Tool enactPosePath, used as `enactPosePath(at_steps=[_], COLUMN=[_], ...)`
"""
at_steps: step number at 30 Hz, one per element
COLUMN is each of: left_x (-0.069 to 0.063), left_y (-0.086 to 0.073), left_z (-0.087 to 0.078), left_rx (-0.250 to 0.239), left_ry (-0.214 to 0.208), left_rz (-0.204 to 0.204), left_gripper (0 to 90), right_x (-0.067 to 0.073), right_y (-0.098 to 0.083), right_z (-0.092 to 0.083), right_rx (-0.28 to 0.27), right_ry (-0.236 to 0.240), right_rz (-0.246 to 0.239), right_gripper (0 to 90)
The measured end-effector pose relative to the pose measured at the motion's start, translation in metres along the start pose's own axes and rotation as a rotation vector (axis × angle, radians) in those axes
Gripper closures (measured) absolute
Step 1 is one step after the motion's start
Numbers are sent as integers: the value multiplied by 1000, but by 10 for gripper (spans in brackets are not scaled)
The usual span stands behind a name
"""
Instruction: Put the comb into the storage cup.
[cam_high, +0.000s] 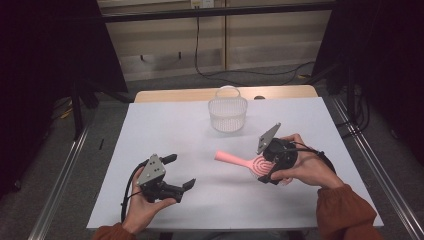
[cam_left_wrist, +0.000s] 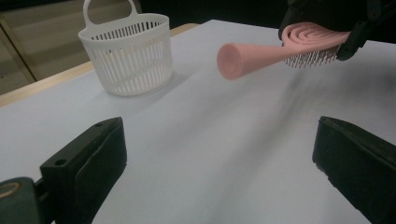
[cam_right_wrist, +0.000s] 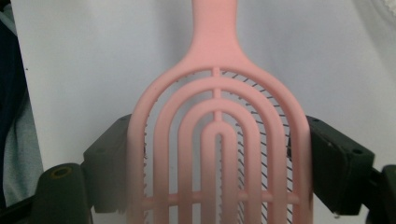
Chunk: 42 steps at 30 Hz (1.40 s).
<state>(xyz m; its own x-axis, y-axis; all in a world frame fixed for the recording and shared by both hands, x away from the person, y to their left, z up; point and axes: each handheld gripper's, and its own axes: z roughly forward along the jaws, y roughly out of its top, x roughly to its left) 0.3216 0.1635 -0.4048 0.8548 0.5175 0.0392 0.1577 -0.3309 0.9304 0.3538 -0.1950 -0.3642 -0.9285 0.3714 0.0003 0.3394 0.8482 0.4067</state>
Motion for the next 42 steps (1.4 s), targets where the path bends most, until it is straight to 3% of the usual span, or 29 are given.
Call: enactPosePath(at_steps=[5,8,14,18,23,28,33,35,38,42], left_x=[-4,-5,-10,-16,-23,-28,-33,-35,-35,-40], left_y=[9,14,24,31,37,36,37,37,38,39], left_z=[7,11,23,32,42,51,58,62,68,73], left_rx=[-4,-19,-4,16,27,44,76,91,103,130], left_ry=[-13,-2,-1,-18,-30,-40,-54,-48,-54,-30], left_rz=[30,23,70,134,176,223,288,318,311,379], left_gripper=[42,27,35,49,58,78,114,114,115,149], right_x=[4,6,8,13,13,13,13,14,15,13], right_y=[1,3,6,12,13,15,17,19,21,21], right_z=[2,2,3,3,3,3,11,12,13,13], right_rx=[-18,-13,-9,4,0,-16,4,6,9,4], right_ry=[20,17,20,26,25,29,43,47,54,54], right_rz=[-13,-14,-30,-49,-52,-62,-59,-59,-63,-66], right_gripper=[195,195,195,195,194,194,195,194,195,194])
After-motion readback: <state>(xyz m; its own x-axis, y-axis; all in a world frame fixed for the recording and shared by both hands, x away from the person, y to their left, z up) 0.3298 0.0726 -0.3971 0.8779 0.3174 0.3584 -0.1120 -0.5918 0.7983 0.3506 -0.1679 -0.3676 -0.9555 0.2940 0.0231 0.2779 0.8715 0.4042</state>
